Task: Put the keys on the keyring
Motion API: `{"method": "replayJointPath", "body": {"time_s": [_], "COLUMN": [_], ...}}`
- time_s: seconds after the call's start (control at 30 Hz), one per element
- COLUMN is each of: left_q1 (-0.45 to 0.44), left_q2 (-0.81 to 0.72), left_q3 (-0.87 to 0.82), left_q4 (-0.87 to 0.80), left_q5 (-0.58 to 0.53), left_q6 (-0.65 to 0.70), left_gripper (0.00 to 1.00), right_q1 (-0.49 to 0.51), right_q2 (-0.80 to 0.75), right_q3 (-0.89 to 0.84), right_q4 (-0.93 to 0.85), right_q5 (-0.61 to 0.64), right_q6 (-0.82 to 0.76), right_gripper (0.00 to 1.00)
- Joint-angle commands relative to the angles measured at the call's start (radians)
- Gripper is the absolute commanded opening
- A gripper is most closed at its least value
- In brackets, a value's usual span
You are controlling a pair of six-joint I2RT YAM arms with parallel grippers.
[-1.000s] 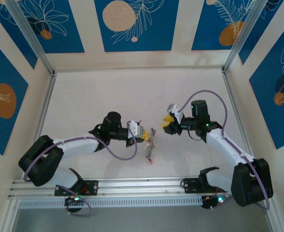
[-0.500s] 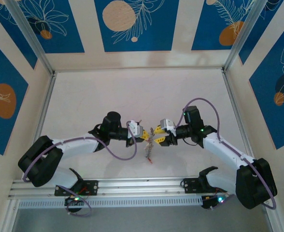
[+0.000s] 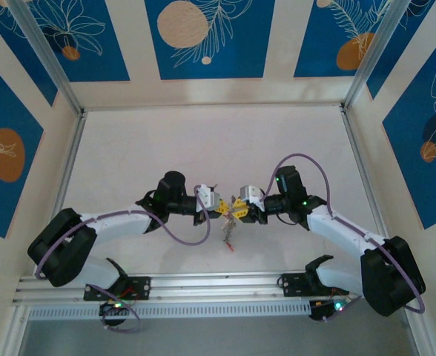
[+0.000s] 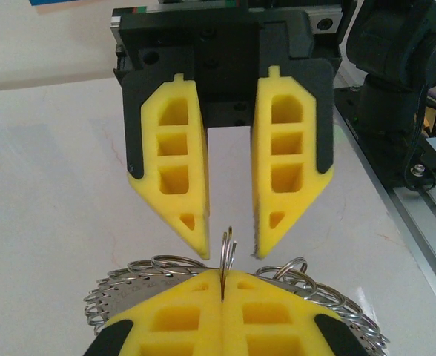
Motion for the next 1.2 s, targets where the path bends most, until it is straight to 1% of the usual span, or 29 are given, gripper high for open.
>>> {"method": "replayJointPath", "body": {"time_s": [0.0,0.1,0.23,0.3,0.37,0.4,0.43,0.47,0.53,0.6,0.63,0.67,0.7,0.73,0.83,0.9,0.93,1.0,1.07,1.13,1.17], "left_q1": [0.006,0.006,0.005,0.005,0.005,0.005,0.005,0.005,0.007,0.009,0.011,0.015,0.022,0.034,0.088,0.115,0.125,0.140,0.159,0.178,0.190], "left_q2": [-0.003,-0.001,0.005,0.008,0.009,0.007,0.001,-0.010,-0.043,-0.089,-0.115,-0.139,-0.158,-0.180,-0.231,-0.245,-0.245,-0.232,-0.198,-0.143,-0.108], "left_q3": [-0.005,-0.004,-0.003,-0.004,-0.005,-0.008,-0.011,-0.017,-0.019,-0.015,-0.008,-0.002,0.003,0.007,0.020,0.036,0.046,0.077,0.135,0.209,0.246], "left_q4": [0.058,0.061,0.059,0.061,0.064,0.062,0.057,0.046,0.000,-0.086,-0.144,-0.201,-0.240,-0.278,-0.343,-0.377,-0.394,-0.438,-0.540,-0.665,-0.716], "left_q5": [0.049,0.049,0.049,0.049,0.042,0.035,0.020,0.003,-0.030,-0.069,-0.101,-0.141,-0.173,-0.196,-0.201,-0.262,-0.314,-0.397,-0.491,-0.570,-0.567], "left_q6": [-0.013,-0.016,-0.015,-0.018,-0.022,-0.021,-0.021,-0.017,-0.004,0.011,0.014,0.007,-0.003,-0.026,-0.140,-0.256,-0.322,-0.432,-0.568,-0.690,-0.719], "left_gripper": [0.00,0.00,0.00,0.00,0.00,0.00,0.05,0.12,0.17,0.19,0.22,0.27,0.38,0.47,0.58,0.68,0.73,0.77,0.83,0.84,0.84], "right_q1": [0.016,0.026,0.030,0.031,0.032,0.032,0.032,0.033,0.049,0.071,0.082,0.095,0.107,0.123,0.151,0.162,0.171,0.192,0.214,0.235,0.241], "right_q2": [0.013,0.022,0.025,0.024,0.019,0.016,0.012,0.006,-0.009,-0.028,-0.040,-0.050,-0.057,-0.065,-0.070,-0.062,-0.055,-0.042,-0.022,-0.007,0.003], "right_q3": [-0.020,-0.017,-0.022,-0.030,-0.037,-0.038,-0.040,-0.042,-0.041,-0.032,-0.020,0.000,0.021,0.038,0.087,0.124,0.138,0.158,0.187,0.223,0.248], "right_q4": [0.036,0.044,0.079,0.101,0.120,0.119,0.117,0.110,0.083,0.053,0.031,-0.018,-0.069,-0.115,-0.214,-0.281,-0.307,-0.333,-0.365,-0.407,-0.441], "right_q5": [0.028,0.048,0.047,0.040,0.037,0.040,0.048,0.059,0.105,0.166,0.210,0.250,0.279,0.326,0.435,0.477,0.501,0.551,0.600,0.654,0.679], "right_q6": [0.010,0.010,0.025,0.025,0.025,0.017,0.007,-0.013,-0.063,-0.091,-0.096,-0.112,-0.142,-0.178,-0.210,-0.226,-0.240,-0.250,-0.255,-0.259,-0.265], "right_gripper": [0.26,0.24,0.16,0.15,0.05,0.02,0.00,0.00,0.00,0.00,0.00,0.00,0.00,0.00,0.00,0.00,0.00,0.00,0.00,0.00,0.00]}}
